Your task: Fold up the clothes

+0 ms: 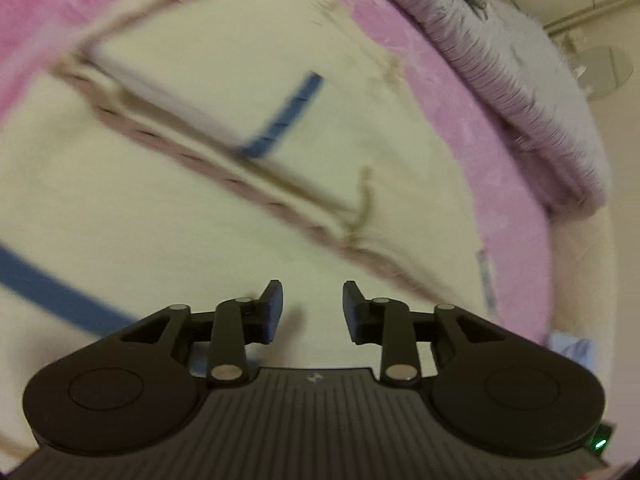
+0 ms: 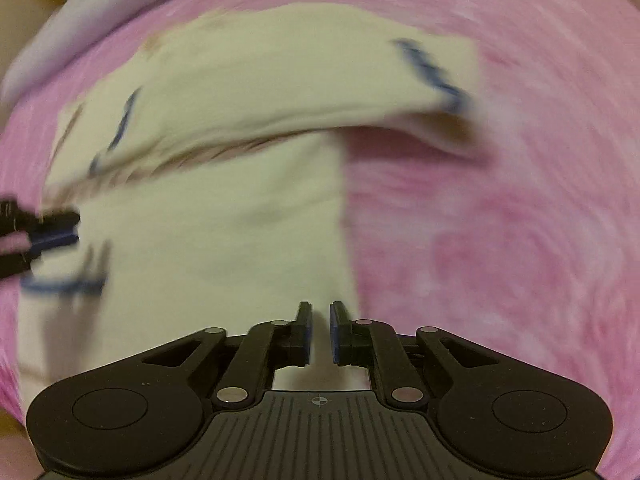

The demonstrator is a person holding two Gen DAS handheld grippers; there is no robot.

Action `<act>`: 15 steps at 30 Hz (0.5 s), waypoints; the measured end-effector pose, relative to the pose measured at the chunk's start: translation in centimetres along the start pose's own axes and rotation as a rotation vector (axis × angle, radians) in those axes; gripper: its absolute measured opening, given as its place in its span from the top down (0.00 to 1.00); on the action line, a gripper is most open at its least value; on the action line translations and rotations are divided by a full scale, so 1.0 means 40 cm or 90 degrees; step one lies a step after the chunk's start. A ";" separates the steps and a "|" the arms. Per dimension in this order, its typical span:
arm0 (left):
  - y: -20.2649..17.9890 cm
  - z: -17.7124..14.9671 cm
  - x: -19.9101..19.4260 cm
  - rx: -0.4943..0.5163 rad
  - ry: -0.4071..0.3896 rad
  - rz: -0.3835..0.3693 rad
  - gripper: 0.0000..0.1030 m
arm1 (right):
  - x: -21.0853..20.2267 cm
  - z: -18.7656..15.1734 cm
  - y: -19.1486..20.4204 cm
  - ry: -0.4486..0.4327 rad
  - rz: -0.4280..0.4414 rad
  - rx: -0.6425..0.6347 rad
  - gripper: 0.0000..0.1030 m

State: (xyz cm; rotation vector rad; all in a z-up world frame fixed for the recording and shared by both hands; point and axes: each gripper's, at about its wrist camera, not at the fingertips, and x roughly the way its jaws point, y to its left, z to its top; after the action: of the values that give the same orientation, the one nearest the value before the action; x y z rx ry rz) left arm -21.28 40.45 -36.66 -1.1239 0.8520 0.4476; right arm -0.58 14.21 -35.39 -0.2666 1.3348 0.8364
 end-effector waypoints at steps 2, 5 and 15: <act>-0.024 0.014 0.044 -0.015 -0.009 -0.032 0.72 | -0.019 0.016 -0.052 -0.022 0.011 0.079 0.91; -0.048 0.036 0.098 -0.019 -0.028 -0.023 0.68 | -0.048 0.041 -0.128 -0.060 0.023 0.188 0.86; -0.087 0.048 0.208 -0.013 -0.008 -0.036 0.82 | -0.061 0.111 -0.262 -0.115 0.025 0.335 0.25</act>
State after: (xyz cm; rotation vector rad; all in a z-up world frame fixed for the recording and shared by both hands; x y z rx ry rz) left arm -13.03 40.02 -40.74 -1.1602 0.8047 0.4171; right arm 9.72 8.79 -34.97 0.2429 1.3416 0.5006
